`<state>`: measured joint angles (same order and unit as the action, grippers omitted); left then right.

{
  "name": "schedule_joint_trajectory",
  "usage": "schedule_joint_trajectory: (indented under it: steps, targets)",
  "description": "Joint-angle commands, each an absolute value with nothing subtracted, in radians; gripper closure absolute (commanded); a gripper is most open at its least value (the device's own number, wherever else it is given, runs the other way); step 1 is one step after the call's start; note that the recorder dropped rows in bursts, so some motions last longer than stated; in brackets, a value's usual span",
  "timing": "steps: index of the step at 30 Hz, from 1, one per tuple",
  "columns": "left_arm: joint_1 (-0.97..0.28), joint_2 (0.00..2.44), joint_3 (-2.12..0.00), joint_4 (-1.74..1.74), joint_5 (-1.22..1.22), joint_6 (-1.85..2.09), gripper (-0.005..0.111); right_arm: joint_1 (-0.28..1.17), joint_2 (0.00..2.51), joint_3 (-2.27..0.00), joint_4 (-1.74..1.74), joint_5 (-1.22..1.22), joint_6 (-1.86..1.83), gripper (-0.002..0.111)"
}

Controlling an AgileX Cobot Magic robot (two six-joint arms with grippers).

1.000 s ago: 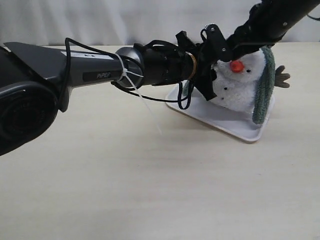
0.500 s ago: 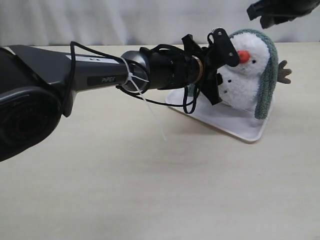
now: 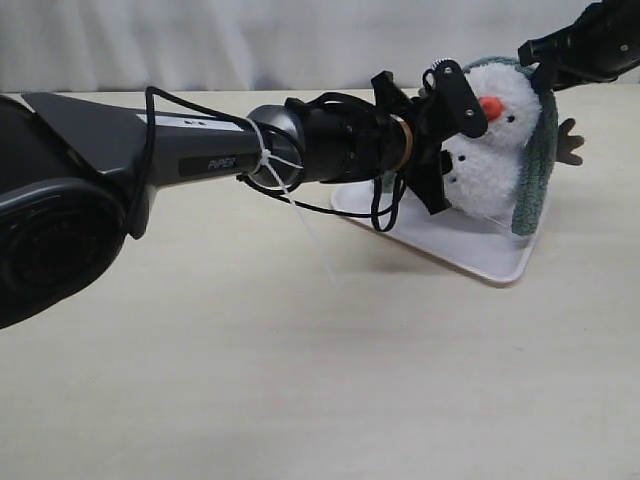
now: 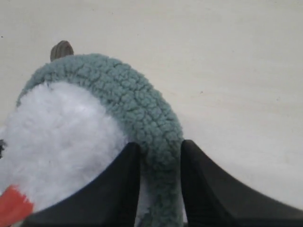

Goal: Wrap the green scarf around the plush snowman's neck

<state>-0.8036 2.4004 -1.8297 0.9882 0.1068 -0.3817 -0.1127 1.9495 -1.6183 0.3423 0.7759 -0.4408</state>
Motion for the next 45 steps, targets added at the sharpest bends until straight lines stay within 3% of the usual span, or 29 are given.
schedule_joint_trajectory:
  steps: [1,3,22,28,42,45]
  targets:
    - [-0.82,2.389,-1.828,0.985,0.06,-0.39,0.06,-0.113,1.979,-1.627,0.439,0.812,-0.585,0.094]
    - [-0.825,2.389,-1.828,0.99,0.062,-0.39,0.06,-0.113,1.984,-1.627,0.424,0.82,-0.583,0.104]
    - [-0.827,2.385,-1.828,1.011,0.071,-0.385,0.06,-0.043,2.033,-1.59,0.25,0.521,-0.407,0.104]
    - [-0.827,2.359,-1.828,1.019,0.057,-0.379,0.06,-0.035,2.011,-1.593,-0.059,0.454,-0.125,0.104]
    - [-0.827,2.353,-1.828,1.019,0.052,-0.371,0.06,-0.033,2.055,-1.593,-0.056,0.701,-0.179,0.104]
    - [-0.827,2.353,-1.828,1.019,0.084,-0.371,0.06,-0.033,2.023,-1.593,0.021,0.701,-0.244,0.099]
